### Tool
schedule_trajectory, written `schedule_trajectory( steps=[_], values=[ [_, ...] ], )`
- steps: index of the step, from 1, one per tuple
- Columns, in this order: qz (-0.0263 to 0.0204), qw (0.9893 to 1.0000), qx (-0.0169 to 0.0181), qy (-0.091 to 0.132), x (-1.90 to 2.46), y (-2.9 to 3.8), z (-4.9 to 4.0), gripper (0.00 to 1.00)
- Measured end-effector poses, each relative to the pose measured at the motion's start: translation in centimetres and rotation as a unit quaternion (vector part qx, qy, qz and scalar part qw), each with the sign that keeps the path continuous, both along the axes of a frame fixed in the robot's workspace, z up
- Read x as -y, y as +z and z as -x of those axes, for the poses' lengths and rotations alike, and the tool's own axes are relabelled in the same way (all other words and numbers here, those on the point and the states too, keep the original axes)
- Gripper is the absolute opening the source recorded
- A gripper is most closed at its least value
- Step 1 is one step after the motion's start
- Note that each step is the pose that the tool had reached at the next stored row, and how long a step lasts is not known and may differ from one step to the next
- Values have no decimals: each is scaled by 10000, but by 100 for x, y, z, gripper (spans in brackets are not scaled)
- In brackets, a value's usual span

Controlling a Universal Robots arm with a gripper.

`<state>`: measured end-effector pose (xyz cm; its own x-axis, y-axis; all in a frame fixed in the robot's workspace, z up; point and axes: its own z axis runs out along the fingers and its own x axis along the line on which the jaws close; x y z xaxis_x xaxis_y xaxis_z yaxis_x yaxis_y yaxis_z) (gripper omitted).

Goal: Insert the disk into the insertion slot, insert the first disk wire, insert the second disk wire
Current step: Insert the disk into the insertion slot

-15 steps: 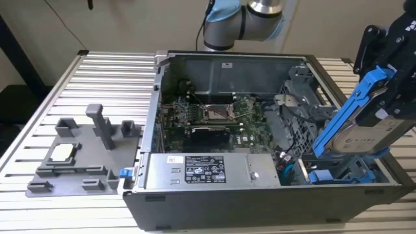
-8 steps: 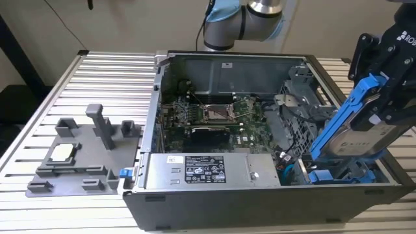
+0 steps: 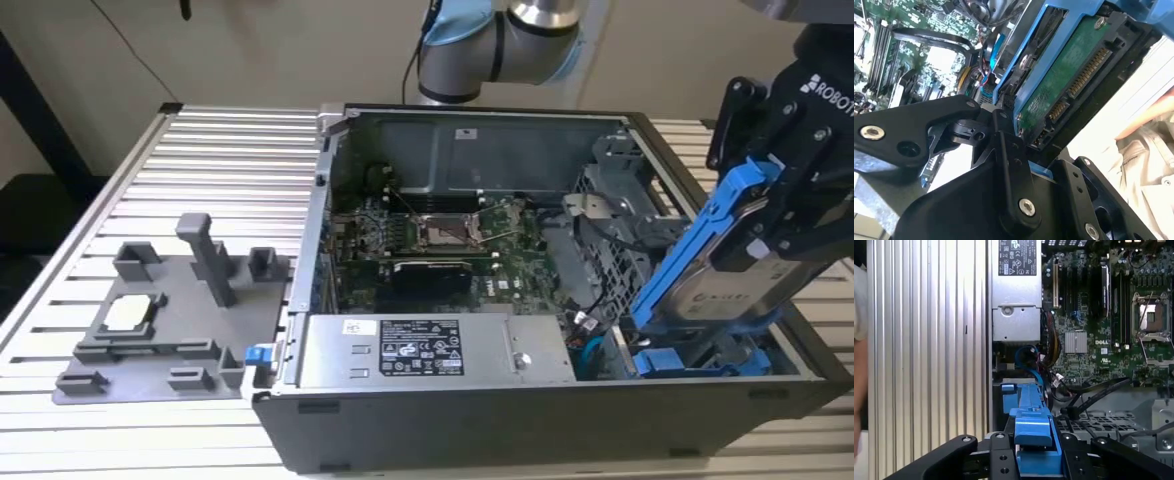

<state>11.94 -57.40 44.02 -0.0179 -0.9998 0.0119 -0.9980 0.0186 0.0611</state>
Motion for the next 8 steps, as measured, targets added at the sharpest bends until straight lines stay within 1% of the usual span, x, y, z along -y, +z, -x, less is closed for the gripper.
schedule_trajectory(
  steps=[8],
  values=[
    [1, 10000, 0, 0, -18, -81, -25, 33]
  ],
)
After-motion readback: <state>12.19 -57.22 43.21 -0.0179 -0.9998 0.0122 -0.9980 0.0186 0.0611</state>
